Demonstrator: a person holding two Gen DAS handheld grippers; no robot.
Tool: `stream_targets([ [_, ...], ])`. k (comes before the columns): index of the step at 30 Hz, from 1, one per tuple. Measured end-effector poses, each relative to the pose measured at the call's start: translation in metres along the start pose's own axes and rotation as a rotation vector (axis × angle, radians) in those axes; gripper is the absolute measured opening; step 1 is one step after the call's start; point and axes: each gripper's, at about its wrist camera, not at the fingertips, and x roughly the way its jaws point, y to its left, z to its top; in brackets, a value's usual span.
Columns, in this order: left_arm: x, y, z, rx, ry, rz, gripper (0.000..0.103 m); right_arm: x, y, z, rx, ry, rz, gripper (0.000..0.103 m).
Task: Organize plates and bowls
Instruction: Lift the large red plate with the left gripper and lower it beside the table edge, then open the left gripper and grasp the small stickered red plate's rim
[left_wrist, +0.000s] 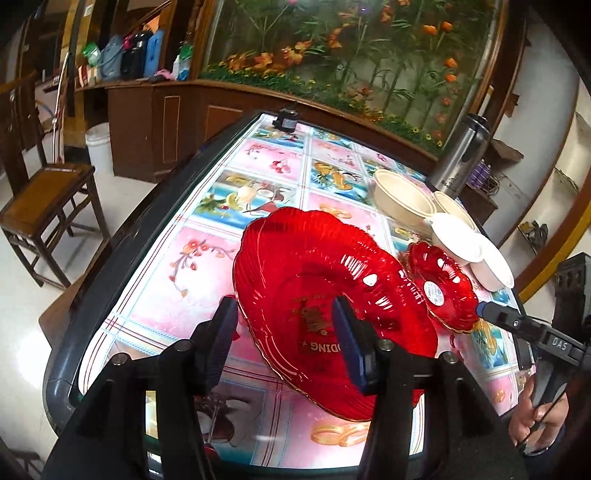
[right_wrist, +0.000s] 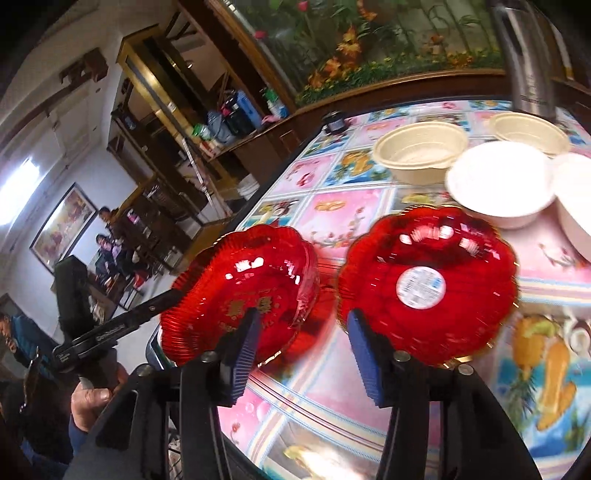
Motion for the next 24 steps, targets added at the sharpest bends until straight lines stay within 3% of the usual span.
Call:
stream_targets([
  [8, -0.003, 0.027, 0.008, -0.088, -0.028, 0.048, 0.052, -0.012, -0.028, -0.008, 0.066, -0.014, -0.019, 0.052],
  [10, -0.006, 0.023, 0.009, -0.068, -0.03, 0.043, 0.052, -0.016, -0.037, -0.007, 0.085, -0.027, -0.03, 0.052],
  [15, -0.005, -0.01, 0.012, 0.007, -0.009, -0.032, 0.052, -0.028, -0.065, -0.002, 0.158, -0.075, -0.071, 0.052],
  [19, 0.012, -0.051, 0.013, 0.066, 0.058, -0.131, 0.052, -0.032, -0.097, -0.001, 0.262, -0.088, -0.112, 0.052],
  [24, 0.036, -0.107, 0.015, 0.137, 0.135, -0.199, 0.051, -0.033, -0.119, -0.006, 0.314, -0.092, -0.158, 0.051],
])
